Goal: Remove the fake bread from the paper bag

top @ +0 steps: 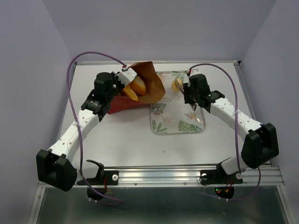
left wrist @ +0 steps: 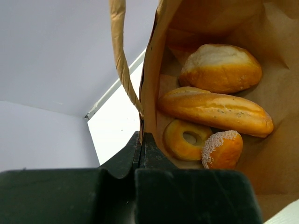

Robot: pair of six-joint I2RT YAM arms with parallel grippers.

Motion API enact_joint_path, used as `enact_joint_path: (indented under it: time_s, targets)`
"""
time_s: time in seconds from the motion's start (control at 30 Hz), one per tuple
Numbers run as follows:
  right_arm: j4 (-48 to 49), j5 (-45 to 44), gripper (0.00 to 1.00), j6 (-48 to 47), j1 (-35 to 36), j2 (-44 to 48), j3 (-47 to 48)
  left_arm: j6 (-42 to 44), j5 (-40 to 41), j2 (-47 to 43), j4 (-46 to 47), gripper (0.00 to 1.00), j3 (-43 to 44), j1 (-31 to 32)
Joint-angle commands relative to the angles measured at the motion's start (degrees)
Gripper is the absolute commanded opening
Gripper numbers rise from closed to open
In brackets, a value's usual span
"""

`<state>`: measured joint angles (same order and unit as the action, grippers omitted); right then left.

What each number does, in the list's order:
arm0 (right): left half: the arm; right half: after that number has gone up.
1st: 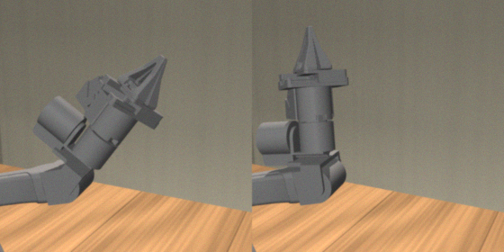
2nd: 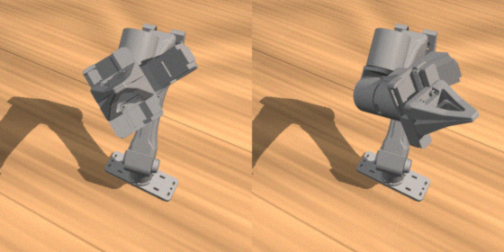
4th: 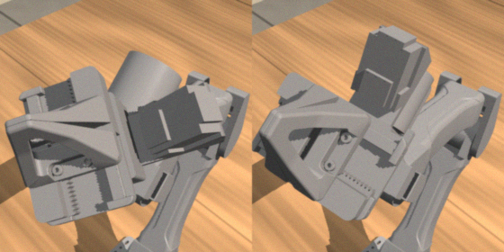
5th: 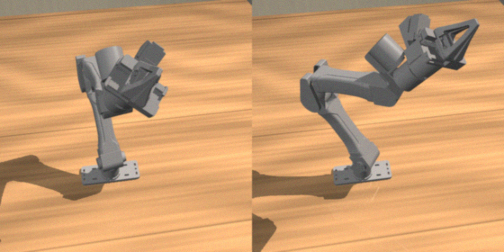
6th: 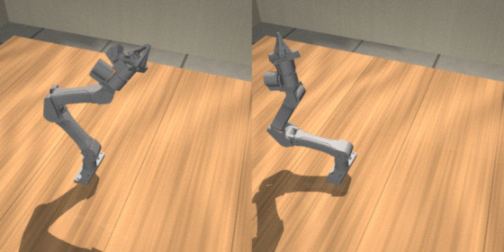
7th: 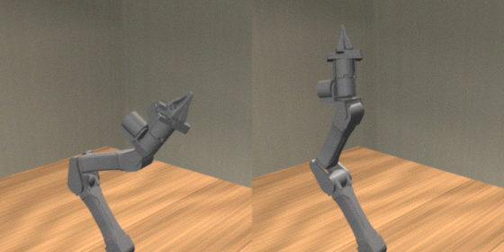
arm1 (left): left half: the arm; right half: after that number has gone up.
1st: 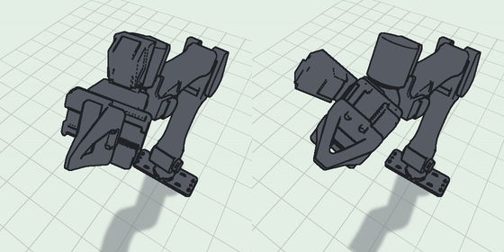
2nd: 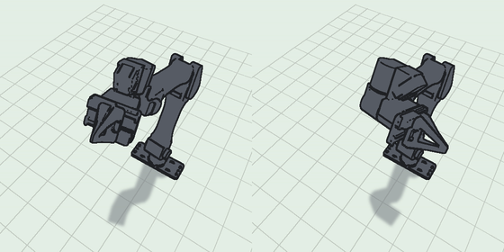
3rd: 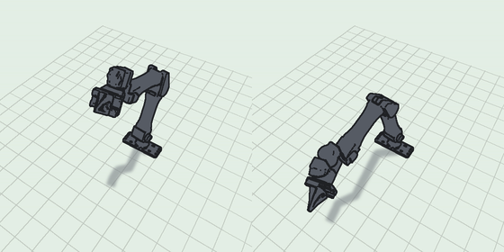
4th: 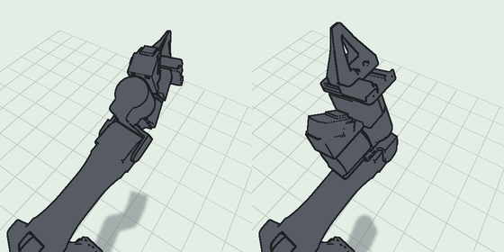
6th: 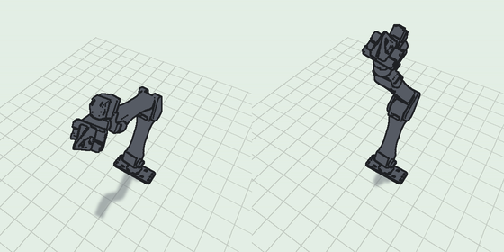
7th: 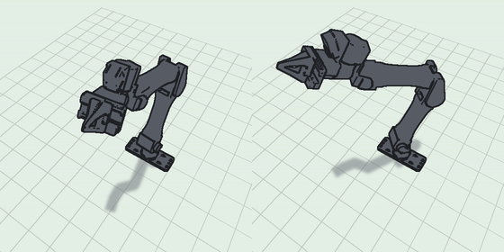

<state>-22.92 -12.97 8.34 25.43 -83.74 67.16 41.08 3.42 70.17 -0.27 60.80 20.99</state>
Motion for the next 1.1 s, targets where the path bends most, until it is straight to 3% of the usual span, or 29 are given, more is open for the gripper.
enact_joint_path:
  time_s: [0.0, 0.3, 1.07]
  targets:
    - [6.3, 1.3, 0.31, 2.6, -0.3, -1.1, -1.1, 0.0, -0.5, -2.6, 1.7, 0.0, 0.1, -0.3]
    - [6.7, 0.8, 0.53, 3.8, -0.3, -2.3, -1.6, -0.6, -1.7, -3.2, 1.7, 0.0, 0.0, -0.3]
    - [2.4, -7.3, 0.59, 1.9, -0.3, 1.5, 1.5, -0.7, -2.7, -2.9, 1.6, 0.0, 0.8, -0.3]
